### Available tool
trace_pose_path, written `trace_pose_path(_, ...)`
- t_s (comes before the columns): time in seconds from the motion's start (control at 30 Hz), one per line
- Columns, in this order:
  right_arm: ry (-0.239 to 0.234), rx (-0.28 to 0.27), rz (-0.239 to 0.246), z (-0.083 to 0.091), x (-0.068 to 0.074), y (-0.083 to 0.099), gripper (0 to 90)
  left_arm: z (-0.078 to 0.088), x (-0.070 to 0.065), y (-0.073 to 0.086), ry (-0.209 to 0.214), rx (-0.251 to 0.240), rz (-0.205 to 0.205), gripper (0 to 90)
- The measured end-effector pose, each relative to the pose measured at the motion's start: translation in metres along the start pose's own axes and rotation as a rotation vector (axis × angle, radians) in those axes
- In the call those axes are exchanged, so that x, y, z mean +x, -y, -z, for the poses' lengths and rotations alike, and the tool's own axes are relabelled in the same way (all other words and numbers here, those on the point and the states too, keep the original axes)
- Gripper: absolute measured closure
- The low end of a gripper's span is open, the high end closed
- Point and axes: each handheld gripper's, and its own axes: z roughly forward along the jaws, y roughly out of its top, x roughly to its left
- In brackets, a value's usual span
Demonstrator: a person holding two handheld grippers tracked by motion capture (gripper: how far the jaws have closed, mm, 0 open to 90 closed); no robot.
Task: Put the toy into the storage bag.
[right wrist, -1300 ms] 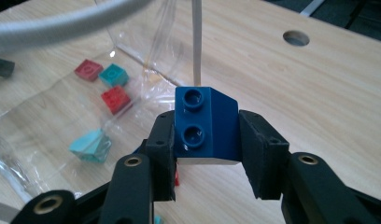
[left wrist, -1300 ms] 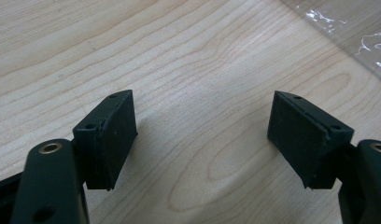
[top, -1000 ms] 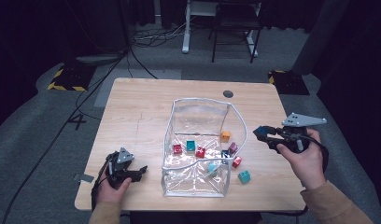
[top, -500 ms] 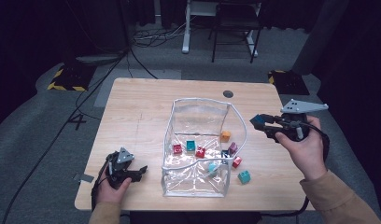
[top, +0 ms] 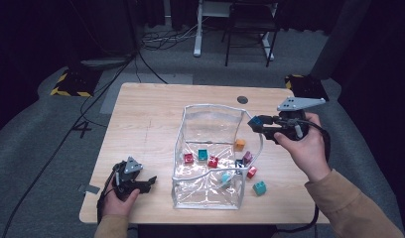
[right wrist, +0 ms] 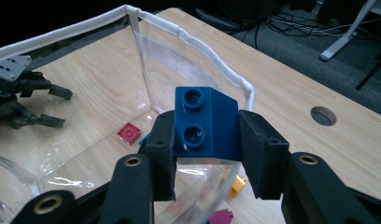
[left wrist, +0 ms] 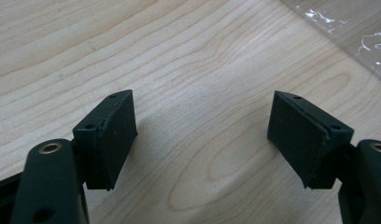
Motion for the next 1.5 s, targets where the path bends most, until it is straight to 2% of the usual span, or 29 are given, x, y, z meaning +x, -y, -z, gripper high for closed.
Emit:
trace_pose_path(0.67, -0.084, 0.045, 0.055, -0.050, 0.032, -0.040, 59.2, 0.000, 0.000, 0.000, 0.002, -0.002, 0.002, 24.2)
trace_pose_path(0.83, -0.112, 0.057, 0.046, -0.062, 0.037, -0.045, 59.2, 0.000, 0.000, 0.000, 0.002, -0.002, 0.002, 24.3)
trace_pose_path(1.23, -0.159, 0.112, 0.037, -0.098, 0.050, -0.047, 59.2, 0.000, 0.000, 0.000, 0.003, -0.002, 0.002, 24.2)
trace_pose_path(1.5, -0.181, 0.191, 0.042, -0.123, 0.059, -0.040, 59.2, 0.000, 0.000, 0.000, 0.003, -0.001, 0.002, 24.3)
